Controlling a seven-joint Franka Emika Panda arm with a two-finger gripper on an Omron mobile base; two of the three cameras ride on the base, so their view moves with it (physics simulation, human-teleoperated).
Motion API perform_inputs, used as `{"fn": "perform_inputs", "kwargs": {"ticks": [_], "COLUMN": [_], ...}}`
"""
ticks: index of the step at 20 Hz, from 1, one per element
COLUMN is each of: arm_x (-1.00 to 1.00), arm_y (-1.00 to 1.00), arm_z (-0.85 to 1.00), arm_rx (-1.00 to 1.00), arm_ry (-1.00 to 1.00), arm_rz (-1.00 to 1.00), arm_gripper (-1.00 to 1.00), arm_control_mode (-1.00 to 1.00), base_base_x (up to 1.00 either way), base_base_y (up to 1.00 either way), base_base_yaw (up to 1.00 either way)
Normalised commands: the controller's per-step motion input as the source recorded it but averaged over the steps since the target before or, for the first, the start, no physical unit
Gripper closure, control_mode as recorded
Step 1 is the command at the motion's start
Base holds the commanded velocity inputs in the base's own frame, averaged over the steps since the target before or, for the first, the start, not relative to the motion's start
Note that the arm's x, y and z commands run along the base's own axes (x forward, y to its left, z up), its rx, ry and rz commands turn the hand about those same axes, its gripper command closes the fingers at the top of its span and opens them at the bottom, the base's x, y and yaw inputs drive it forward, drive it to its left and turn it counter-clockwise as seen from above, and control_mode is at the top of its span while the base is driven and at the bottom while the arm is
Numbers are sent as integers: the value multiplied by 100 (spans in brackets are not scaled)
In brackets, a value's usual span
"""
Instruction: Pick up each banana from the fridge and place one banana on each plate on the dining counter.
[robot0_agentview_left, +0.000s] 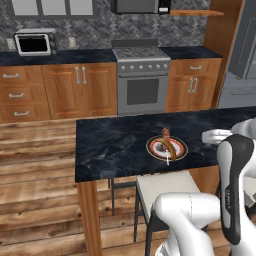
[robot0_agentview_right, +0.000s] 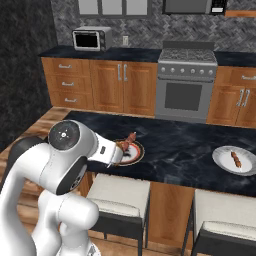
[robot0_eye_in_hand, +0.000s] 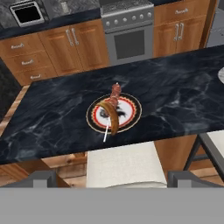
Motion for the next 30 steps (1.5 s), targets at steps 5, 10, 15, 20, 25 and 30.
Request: {"fn": "perform_inputs", "kwargs": {"ticks": [5,10,15,20,25,30], "arm_x": [-41,-6,0,-19,-16,0], "arm_y": [0,17,11,0,-4,0], "arm_z": [0,0,-1,0,0,0], "arm_rx": [0,-4,-3,0,0,0], "arm_ry": [-1,0,5,-2,-1,0], "arm_rz": [1,0,0,0,-3,0], "arm_gripper": [-100,-100,-100,-100,-100,-100], "arm_control_mode": [-100,-100,-100,-100,100,100], "base_base_x": [0,0,0,0,-24,-42], "base_base_y": [0,0,0,0,-29,-78], "base_base_yaw": [0,0,0,0,-13,-39]}}
